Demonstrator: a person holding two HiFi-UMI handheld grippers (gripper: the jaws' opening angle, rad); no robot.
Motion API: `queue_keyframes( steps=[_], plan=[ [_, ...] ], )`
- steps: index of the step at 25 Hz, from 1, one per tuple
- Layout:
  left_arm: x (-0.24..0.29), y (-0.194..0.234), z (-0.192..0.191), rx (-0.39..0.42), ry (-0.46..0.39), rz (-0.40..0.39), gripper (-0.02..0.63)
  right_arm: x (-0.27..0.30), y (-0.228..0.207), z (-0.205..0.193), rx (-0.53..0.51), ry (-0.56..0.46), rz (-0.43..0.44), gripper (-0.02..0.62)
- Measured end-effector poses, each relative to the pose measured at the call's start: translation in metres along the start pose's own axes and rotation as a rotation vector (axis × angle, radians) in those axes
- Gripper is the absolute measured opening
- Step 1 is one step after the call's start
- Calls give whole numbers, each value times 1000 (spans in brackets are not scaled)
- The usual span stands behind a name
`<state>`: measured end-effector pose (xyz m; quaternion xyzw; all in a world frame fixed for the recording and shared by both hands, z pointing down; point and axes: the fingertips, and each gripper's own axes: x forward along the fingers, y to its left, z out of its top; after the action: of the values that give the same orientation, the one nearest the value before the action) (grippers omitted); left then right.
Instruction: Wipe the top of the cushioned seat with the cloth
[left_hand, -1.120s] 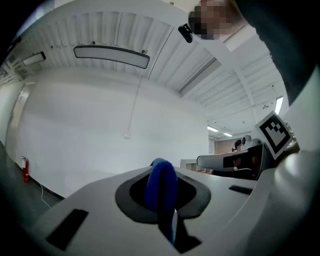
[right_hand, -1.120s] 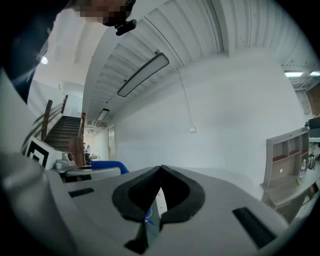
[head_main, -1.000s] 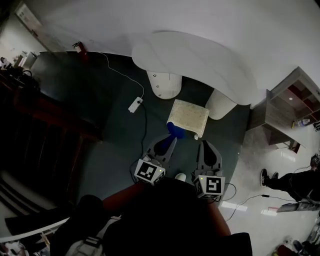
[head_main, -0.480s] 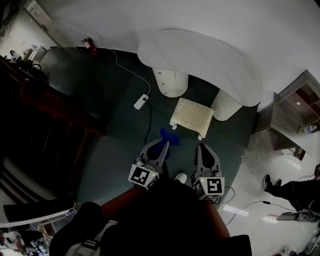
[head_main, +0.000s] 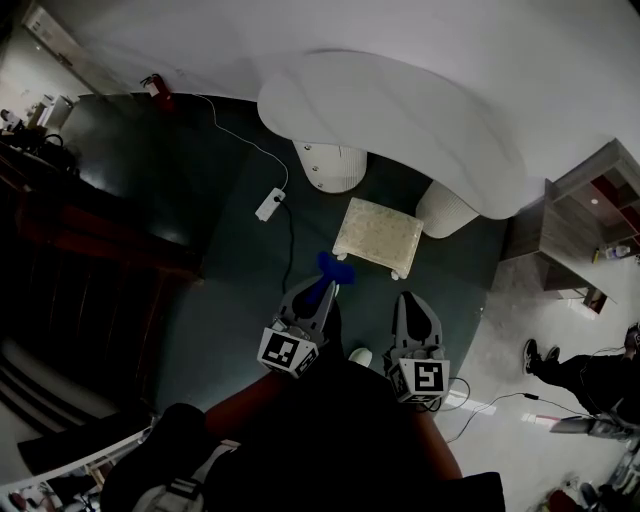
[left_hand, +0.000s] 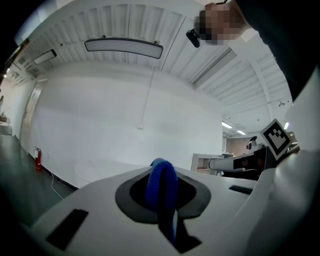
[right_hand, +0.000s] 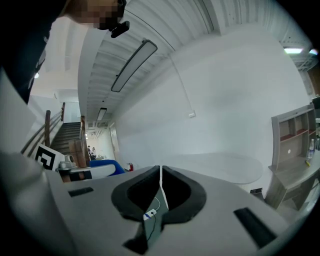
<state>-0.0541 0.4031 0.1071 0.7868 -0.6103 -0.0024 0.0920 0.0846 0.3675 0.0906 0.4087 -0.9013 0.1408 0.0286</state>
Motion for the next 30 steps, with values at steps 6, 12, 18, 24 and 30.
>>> queue_keyframes(
  steps=[6,12,18,24,30],
  plan=[
    [54,62,9,-41,30,-45,35,78,-16,21,7,-10,-74,38],
    [97,132,16,-47,60,-82,35,160,-29,46,5,-21,-115,38],
    [133,179,17,-72,62,-132,35,203,-37,44,-28,38,-191,38],
    [153,217,11,-92,85,-129,35,224,-48,42,-7,56,-265,38],
    [165,235,-11,-110,133,-125,35,243,-57,37,-39,98,-304,38]
  ],
)
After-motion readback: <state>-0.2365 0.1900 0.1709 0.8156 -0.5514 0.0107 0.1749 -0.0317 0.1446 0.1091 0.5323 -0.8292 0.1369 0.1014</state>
